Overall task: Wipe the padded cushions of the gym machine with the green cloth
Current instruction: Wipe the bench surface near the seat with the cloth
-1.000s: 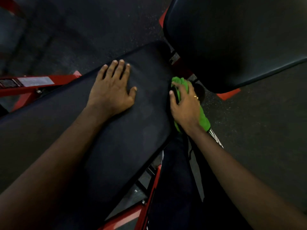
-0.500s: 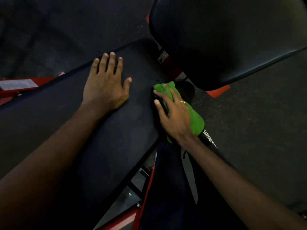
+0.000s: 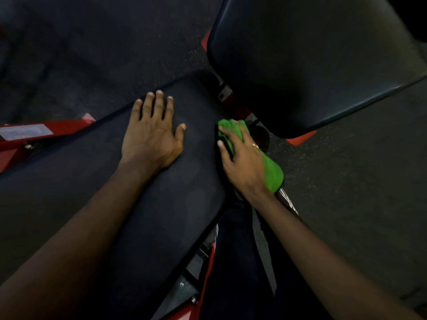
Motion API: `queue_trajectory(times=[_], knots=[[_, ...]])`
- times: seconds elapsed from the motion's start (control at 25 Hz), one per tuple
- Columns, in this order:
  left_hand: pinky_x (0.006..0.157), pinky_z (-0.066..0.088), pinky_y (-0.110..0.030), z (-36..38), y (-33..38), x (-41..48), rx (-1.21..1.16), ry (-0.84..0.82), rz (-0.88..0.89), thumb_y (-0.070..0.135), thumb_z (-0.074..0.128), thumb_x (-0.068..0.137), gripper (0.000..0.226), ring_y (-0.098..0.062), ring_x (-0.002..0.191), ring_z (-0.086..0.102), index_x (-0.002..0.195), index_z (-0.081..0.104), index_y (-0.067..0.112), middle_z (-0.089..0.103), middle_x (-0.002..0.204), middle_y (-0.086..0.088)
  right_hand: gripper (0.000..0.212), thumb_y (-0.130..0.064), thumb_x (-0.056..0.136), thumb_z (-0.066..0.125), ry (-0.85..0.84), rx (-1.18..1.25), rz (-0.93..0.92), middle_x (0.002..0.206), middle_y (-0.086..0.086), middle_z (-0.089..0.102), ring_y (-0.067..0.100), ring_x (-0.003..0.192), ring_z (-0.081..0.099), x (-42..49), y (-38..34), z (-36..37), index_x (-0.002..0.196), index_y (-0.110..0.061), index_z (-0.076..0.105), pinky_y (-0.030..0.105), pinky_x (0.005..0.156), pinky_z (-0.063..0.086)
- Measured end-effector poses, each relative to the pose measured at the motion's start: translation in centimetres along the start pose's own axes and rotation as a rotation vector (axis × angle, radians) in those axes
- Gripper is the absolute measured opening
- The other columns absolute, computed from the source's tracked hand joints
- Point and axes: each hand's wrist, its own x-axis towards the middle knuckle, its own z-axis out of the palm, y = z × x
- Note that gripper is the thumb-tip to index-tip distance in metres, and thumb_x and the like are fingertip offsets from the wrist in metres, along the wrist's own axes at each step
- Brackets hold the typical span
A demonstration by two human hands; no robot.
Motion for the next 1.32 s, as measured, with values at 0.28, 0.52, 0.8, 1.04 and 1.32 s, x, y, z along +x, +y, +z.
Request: queue_trajectory(times=[0.28, 0.52, 0.8, 1.04, 1.32], knots=[[0.125, 0.009, -0.049, -0.2, 0.2, 0.1, 0.015, -0.014, -0.002, 0.049, 0.023, 0.102, 0.073, -0.035, 0.153, 0.013, 0.159, 0.016, 0.004, 0.016, 0.165, -0.02, 0.037, -0.039, 0.103, 0.048, -0.084, 0.06, -0.297, 0.148, 0.004, 0.053, 0.021, 0.142, 0.045, 12.3, -4.0, 4.0, 0.133, -0.025, 0.063, 0.032, 0.114, 0.039], [0.125, 0.008, -0.048, -0.7, 0.4, 0.1, -0.003, -0.046, -0.015, 0.049, 0.022, 0.103, 0.073, -0.033, 0.154, 0.011, 0.159, 0.013, 0.004, 0.013, 0.166, -0.019, 0.041, -0.054, 0.102, 0.041, -0.307, -0.119, -0.243, 0.146, -0.005, 0.052, 0.02, 0.133, 0.053, 20.3, -7.4, 4.4, 0.132, -0.034, 0.062, 0.038, 0.107, 0.044], [0.125, 0.007, -0.048, -1.1, 0.3, 0.0, -0.036, -0.086, -0.017, 0.047, 0.017, 0.102, 0.073, -0.033, 0.155, 0.008, 0.16, 0.009, 0.003, 0.009, 0.166, -0.021, 0.041, -0.057, 0.103, 0.04, -0.464, -0.111, -0.388, 0.143, -0.006, 0.053, 0.016, 0.134, 0.051, 22.0, -7.2, 4.0, 0.133, -0.038, 0.06, 0.04, 0.108, 0.043], [0.126, -0.001, -0.044, -2.1, -0.1, -0.6, -0.131, -0.129, 0.036, 0.043, 0.018, 0.106, 0.069, -0.028, 0.156, -0.002, 0.159, 0.0, 0.002, 0.0, 0.168, -0.017, 0.047, -0.055, 0.103, 0.043, -0.407, -0.233, -0.18, 0.144, -0.002, 0.053, 0.026, 0.132, 0.053, 22.4, -8.6, 4.3, 0.137, -0.027, 0.06, 0.038, 0.104, 0.041], [0.124, -0.006, -0.042, -2.3, -2.5, -5.8, -0.193, -0.102, 0.113, 0.044, 0.007, 0.104, 0.067, -0.026, 0.156, -0.002, 0.16, 0.002, 0.009, -0.001, 0.168, -0.014, 0.043, -0.057, 0.102, 0.041, -0.444, -0.112, -0.476, 0.126, -0.007, 0.065, 0.02, 0.116, 0.064, 18.6, -12.4, 3.6, 0.117, -0.031, 0.071, 0.036, 0.091, 0.049]])
